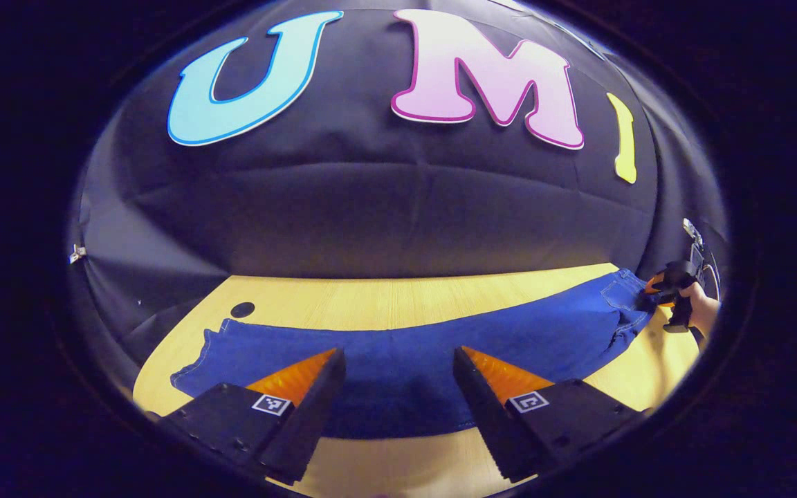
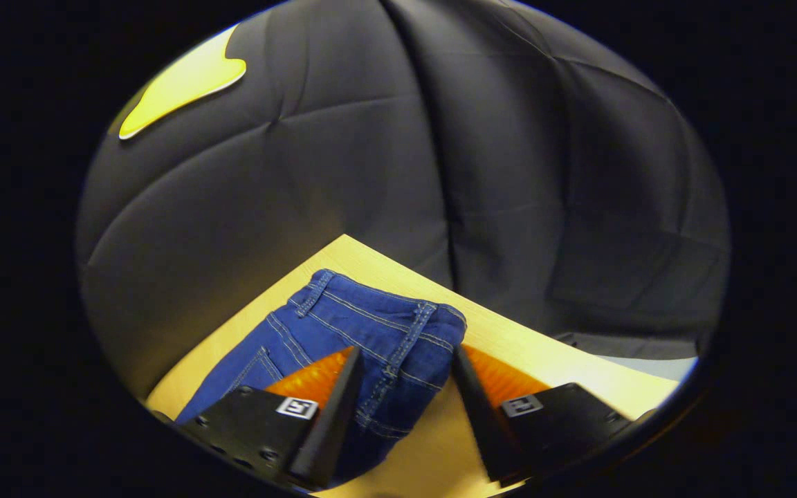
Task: Grasp the waist and the cuffs of the jeans and fold them to make the two legs overlap; first hold the waist and fold one-third of the jeans toward the cuffs, then hold the cuffs and fold the remaining one-third in the same direction to finish folding.
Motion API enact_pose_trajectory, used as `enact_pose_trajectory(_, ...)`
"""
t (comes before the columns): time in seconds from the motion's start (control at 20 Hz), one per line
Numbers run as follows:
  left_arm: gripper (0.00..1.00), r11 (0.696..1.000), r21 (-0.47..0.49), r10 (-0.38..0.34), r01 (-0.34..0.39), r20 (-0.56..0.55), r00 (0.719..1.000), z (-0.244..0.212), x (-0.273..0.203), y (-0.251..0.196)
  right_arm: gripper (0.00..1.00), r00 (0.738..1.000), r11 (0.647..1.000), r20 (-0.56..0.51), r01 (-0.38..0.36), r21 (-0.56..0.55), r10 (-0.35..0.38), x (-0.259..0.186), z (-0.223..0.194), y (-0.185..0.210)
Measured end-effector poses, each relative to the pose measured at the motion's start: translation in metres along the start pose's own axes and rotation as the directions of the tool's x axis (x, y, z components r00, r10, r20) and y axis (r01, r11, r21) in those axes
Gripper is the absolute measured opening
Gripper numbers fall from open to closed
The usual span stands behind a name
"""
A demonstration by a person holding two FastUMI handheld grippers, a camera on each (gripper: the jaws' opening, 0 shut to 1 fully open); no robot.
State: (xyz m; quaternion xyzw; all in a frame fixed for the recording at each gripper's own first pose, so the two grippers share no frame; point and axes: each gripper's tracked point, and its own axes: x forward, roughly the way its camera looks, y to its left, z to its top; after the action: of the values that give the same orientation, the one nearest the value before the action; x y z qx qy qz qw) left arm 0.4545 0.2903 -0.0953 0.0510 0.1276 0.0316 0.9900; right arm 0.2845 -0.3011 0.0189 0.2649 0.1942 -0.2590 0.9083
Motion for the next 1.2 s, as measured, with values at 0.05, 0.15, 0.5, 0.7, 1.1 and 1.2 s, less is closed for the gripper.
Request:
enact_pose_trajectory(0.05, 0.99, 1.0, -0.005, 0.004, -0.004, -0.008, 1.0, -0.001, 0.001, 0.001, 0.63, 1.0, 1.0, -0.013, -0.026, 0.001, 0.026, 0.004, -0.004, 0.004)
enact_pose_trajectory(0.15, 0.99, 1.0, -0.009, 0.005, -0.005, -0.023, 1.0, -0.004, 0.005, 0.0, 0.39, 0.998, 0.998, -0.015, -0.062, 0.015, 0.063, 0.0, -0.007, 0.01)
enact_pose_trajectory(0.5, 0.99, 0.999, -0.047, 0.019, -0.021, -0.047, 0.999, -0.019, 0.011, -0.005, 0.14, 0.973, 0.978, 0.144, -0.164, -0.125, 0.182, -0.034, 0.032, 0.033)
enact_pose_trajectory(0.7, 0.99, 0.999, -0.047, 0.015, -0.017, -0.038, 0.999, -0.019, 0.0, 0.0, 0.14, 0.917, 0.942, 0.251, -0.261, -0.209, 0.31, -0.092, 0.051, 0.042)
enact_pose_trajectory(1.1, 0.99, 0.996, -0.08, 0.039, -0.04, -0.012, 0.999, -0.029, -0.045, 0.047, 0.13, 0.74, 0.756, 0.255, -0.485, -0.44, 0.623, -0.086, -0.018, 0.031)
enact_pose_trajectory(1.2, 0.99, 0.993, -0.096, 0.063, -0.064, -0.015, 0.998, -0.038, -0.059, 0.07, 0.14, 0.712, 0.69, 0.176, -0.538, -0.485, 0.679, -0.068, -0.045, 0.027)
